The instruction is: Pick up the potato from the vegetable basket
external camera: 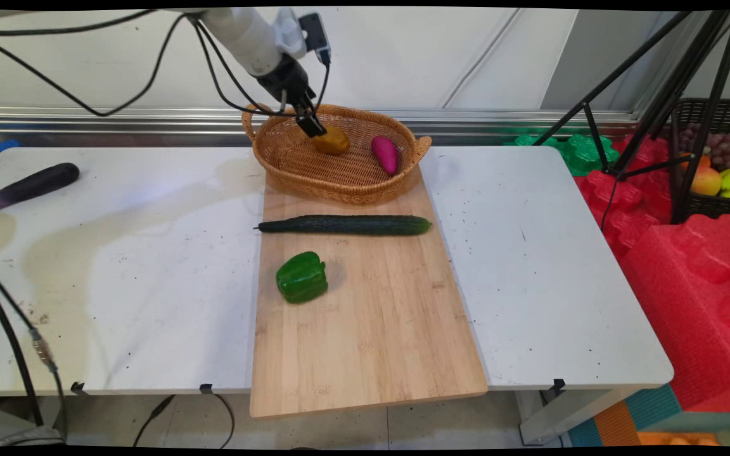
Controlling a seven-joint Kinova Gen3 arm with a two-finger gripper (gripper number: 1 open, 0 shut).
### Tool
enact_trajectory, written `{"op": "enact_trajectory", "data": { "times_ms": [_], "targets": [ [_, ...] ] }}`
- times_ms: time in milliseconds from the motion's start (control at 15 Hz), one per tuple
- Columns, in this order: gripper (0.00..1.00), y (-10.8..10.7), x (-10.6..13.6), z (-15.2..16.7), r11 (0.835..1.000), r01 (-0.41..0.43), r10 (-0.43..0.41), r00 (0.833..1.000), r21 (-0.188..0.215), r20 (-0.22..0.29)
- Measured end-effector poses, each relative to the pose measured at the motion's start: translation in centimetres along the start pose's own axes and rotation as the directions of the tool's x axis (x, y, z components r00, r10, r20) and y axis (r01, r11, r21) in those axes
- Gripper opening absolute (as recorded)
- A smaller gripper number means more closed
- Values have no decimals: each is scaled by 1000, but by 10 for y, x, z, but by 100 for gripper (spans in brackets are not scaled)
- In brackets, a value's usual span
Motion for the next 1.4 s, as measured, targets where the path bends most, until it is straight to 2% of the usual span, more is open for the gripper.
{"op": "enact_trajectory", "data": {
  "times_ms": [733, 1400],
  "targets": [
    [100, -13, 11, 72, 987, -144, 149, 986, -66, 76],
    [100, -18, 15, 103, 968, -224, 235, 967, -112, 96]
  ]
}}
